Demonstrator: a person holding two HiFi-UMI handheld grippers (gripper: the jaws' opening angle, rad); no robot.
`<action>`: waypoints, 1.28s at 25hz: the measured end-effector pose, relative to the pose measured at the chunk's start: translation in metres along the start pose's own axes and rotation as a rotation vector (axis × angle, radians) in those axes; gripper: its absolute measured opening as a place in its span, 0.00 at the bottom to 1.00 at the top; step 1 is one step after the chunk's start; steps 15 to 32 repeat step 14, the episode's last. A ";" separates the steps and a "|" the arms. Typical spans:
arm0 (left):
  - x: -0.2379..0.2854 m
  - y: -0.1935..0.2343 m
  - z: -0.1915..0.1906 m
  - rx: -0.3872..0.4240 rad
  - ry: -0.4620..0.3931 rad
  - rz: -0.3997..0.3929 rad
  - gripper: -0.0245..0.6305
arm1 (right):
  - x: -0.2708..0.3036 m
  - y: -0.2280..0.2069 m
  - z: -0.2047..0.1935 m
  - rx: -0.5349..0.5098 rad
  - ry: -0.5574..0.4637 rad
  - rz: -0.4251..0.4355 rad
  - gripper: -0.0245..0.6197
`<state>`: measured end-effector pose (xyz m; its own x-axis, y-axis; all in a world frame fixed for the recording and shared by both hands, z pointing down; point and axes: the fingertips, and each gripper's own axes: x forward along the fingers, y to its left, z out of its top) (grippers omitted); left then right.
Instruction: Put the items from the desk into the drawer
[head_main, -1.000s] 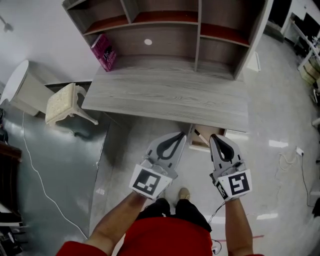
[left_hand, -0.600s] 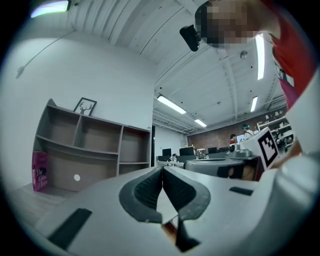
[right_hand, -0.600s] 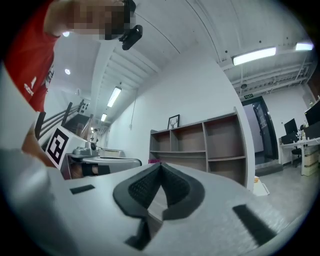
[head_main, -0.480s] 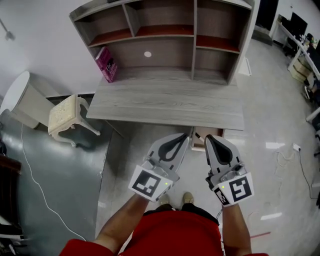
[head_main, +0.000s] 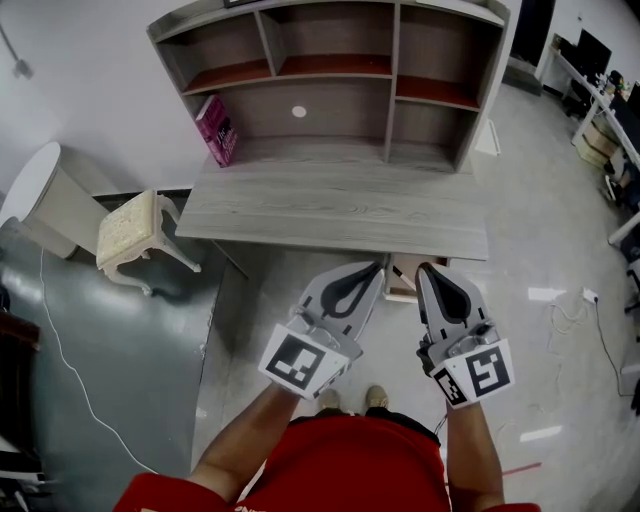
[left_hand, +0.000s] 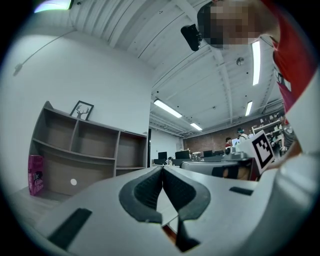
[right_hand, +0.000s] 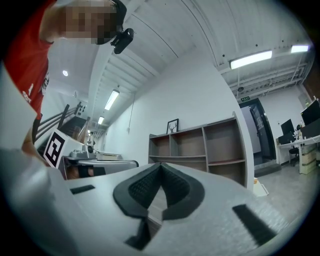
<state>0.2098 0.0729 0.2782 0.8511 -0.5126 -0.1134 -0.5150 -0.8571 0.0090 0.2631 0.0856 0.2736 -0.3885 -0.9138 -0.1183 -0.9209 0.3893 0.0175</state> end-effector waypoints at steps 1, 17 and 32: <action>0.000 -0.001 0.000 0.000 -0.001 -0.003 0.05 | -0.001 -0.001 0.000 -0.001 0.001 -0.004 0.04; 0.002 -0.003 0.002 0.001 -0.002 -0.022 0.05 | -0.004 0.000 -0.005 -0.001 0.021 -0.011 0.04; 0.002 -0.003 0.002 0.001 -0.002 -0.022 0.05 | -0.004 0.000 -0.005 -0.001 0.021 -0.011 0.04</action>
